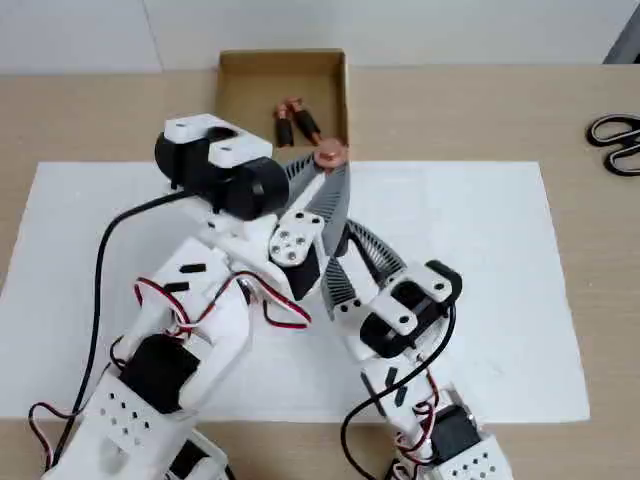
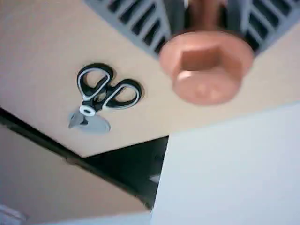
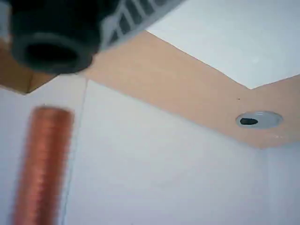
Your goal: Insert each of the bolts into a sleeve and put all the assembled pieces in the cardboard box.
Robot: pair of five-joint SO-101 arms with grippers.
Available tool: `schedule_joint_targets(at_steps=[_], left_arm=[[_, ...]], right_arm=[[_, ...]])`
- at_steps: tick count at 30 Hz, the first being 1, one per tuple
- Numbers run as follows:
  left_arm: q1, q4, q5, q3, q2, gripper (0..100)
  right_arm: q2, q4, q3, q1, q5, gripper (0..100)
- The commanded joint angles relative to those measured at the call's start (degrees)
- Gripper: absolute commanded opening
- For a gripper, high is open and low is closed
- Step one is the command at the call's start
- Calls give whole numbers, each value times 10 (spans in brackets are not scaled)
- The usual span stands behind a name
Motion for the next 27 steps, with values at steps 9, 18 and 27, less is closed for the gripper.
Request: schedule_joint_targets(at_steps=[9, 18, 27], left_arm=[[0, -78, -1, 63, -11, 6], [3, -19, -14, 58, -11, 6], [3, 35, -15, 64, -41, 6]], right_arm=[[-2, -8, 4, 0, -3, 5], [-1, -8, 4, 0, -3, 5], [0, -8, 4, 0, -3, 5]])
